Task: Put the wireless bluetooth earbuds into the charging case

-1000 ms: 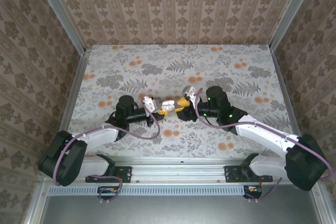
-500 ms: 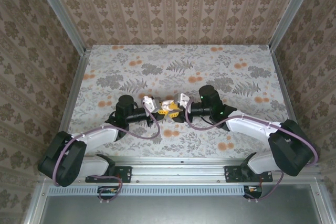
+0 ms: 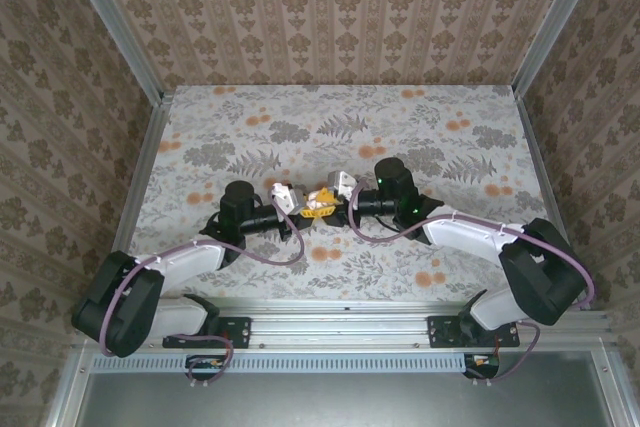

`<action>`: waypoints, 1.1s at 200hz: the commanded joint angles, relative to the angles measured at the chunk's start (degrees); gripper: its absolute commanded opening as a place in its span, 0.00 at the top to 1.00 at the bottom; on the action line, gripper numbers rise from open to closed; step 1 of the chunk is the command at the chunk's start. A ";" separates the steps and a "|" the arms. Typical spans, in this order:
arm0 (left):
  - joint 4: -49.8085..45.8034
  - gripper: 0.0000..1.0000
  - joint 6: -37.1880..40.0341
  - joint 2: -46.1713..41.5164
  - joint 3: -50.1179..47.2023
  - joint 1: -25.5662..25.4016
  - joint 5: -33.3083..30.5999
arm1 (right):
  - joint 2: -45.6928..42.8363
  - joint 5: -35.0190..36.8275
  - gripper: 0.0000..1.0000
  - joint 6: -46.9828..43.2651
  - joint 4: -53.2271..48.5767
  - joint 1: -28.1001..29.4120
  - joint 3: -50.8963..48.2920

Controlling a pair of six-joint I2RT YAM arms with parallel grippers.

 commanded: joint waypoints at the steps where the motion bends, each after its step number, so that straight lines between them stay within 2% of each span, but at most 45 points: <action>1: 0.33 0.99 -0.12 -0.97 1.30 0.07 1.69 | 1.13 -0.60 0.66 3.12 2.81 0.31 2.08; 56: 0.11 0.99 0.16 -1.03 1.44 0.08 1.25 | 1.81 2.58 0.69 5.47 1.91 1.28 2.30; 121: 0.19 0.99 0.74 -2.09 1.01 0.08 -1.13 | 1.11 6.69 0.78 7.94 1.75 2.32 1.74; 174: 1.31 0.99 1.92 -3.89 -0.70 -0.18 -7.38 | 0.99 14.96 0.84 18.08 8.33 4.37 -1.92; 220: 1.38 0.99 2.28 -4.33 -0.97 -0.51 -8.48 | 0.78 21.73 0.84 23.43 12.97 5.91 -4.45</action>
